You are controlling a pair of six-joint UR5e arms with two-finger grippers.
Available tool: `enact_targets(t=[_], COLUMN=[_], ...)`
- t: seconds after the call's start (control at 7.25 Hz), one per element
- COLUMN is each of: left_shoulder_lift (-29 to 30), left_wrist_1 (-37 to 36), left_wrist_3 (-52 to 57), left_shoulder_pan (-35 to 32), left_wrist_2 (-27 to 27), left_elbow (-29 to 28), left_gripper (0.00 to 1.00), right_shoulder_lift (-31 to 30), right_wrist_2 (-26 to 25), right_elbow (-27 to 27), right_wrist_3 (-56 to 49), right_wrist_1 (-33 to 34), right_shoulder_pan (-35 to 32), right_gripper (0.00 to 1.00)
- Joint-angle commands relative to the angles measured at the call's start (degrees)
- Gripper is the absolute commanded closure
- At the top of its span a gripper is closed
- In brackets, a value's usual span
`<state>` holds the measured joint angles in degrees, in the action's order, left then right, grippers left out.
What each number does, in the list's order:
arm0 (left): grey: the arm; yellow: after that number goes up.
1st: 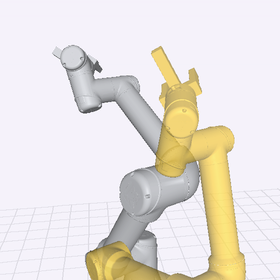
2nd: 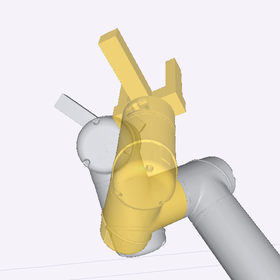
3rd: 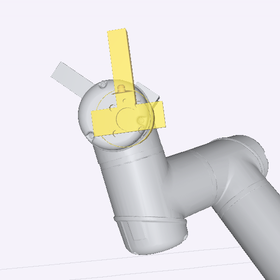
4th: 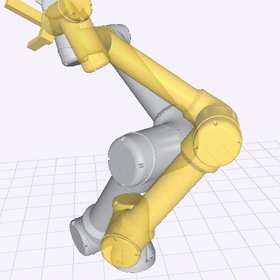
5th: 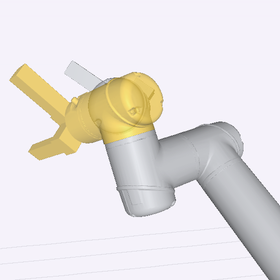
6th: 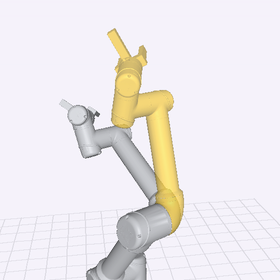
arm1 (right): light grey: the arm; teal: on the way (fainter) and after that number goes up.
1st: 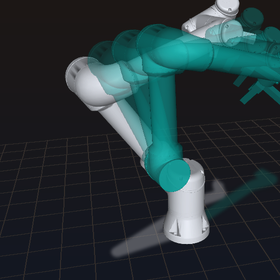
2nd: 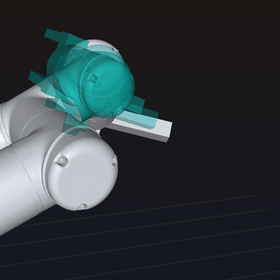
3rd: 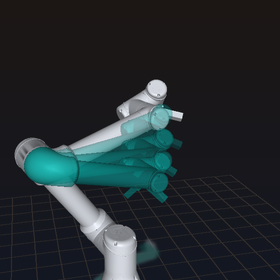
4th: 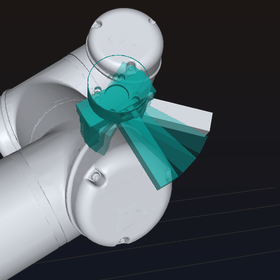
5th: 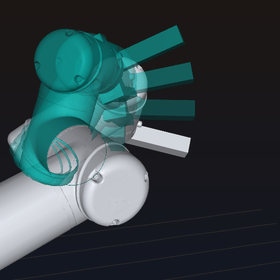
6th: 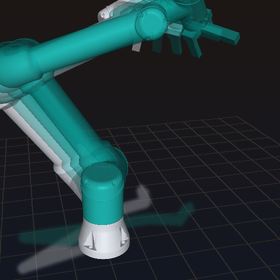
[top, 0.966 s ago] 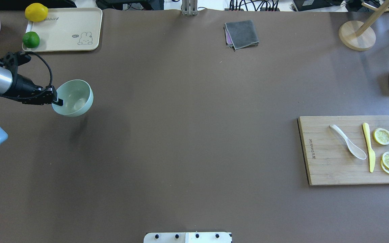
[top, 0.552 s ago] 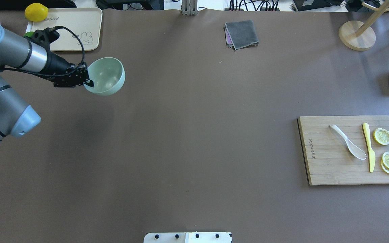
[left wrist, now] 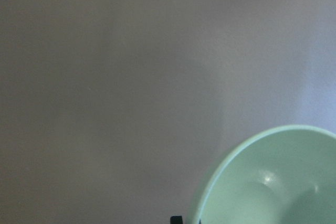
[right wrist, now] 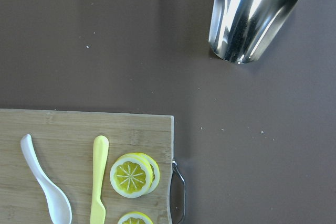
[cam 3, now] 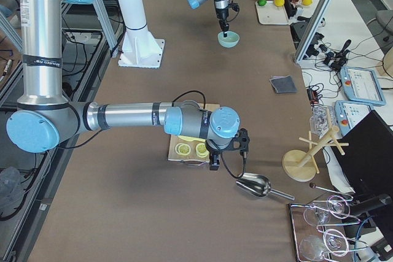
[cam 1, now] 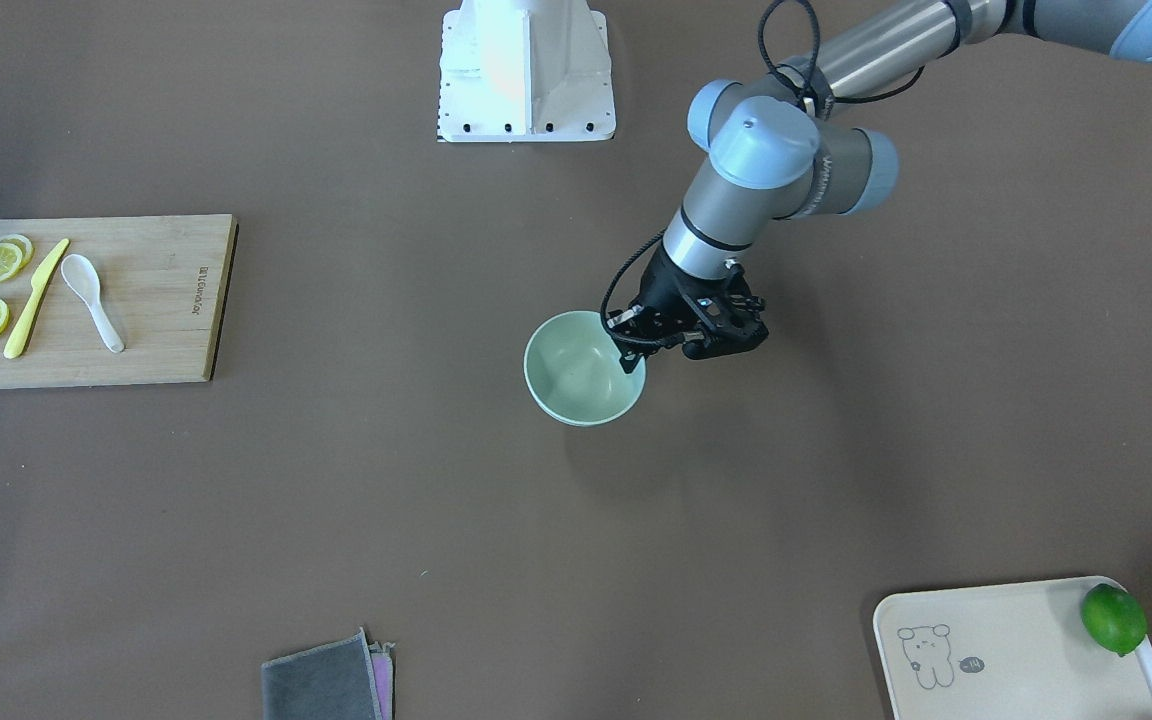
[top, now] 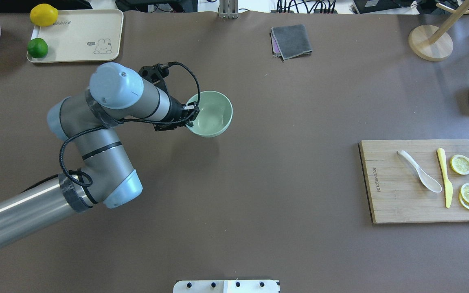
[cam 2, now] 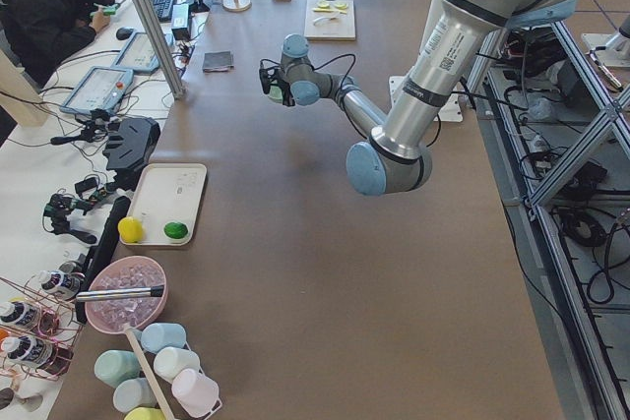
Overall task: Place spoon in bowl
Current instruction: 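Drag the green bowl to table center with left gripper while right arm reaches in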
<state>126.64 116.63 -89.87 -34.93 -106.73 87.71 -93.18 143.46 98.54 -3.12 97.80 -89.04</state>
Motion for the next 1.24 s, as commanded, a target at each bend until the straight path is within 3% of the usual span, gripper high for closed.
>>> enact_targets(t=[0.0, 0.28, 0.41, 0.55, 0.69, 0.83, 1.1], left_shoulder_lift=[2.0, 1.7, 1.6, 1.8, 2.1, 2.1, 1.7], left_wrist_1=[-0.5, -0.5, -0.5, -0.9, -2.6, -3.0, -7.7], left_wrist_3=[-0.7, -0.5, -0.3, -0.3, -0.2, -0.2, 4.0], left_shoulder_pan=[2.1, 2.1, 2.3, 3.4, 3.6, 3.6, 2.0], left_wrist_2=[2.5, 2.7, 3.9, 5.4, 6.8, 6.8, 6.2], left_elbow=[-2.0, -2.5, -2.5, -2.5, -2.0, -1.5, 4.7], left_gripper=[1.00, 1.00, 1.00, 0.57, 0.22, 0.02, 0.02], right_shoulder_lift=[0.5, 0.4, 0.4, 0.4, 0.4, 0.5, 1.8], right_wrist_2=[-0.5, -4.1, -5.4, -5.6, -5.6, -6.5, -11.7], right_elbow=[3.5, 3.6, 3.6, 3.6, 3.7, 3.6, 3.7], right_wrist_3=[12.4, 27.0, 28.6, 28.6, 28.6, 28.6, 28.5], right_wrist_1=[-8.4, -24.0, -26.8, -27.4, -27.4, -27.4, -27.5], right_shoulder_pan=[8.7, 19.0, 22.9, 24.6, 25.4, 27.2, 32.1], right_gripper=[0.00, 0.00, 0.00, 0.00, 0.00, 0.00, 0.00])
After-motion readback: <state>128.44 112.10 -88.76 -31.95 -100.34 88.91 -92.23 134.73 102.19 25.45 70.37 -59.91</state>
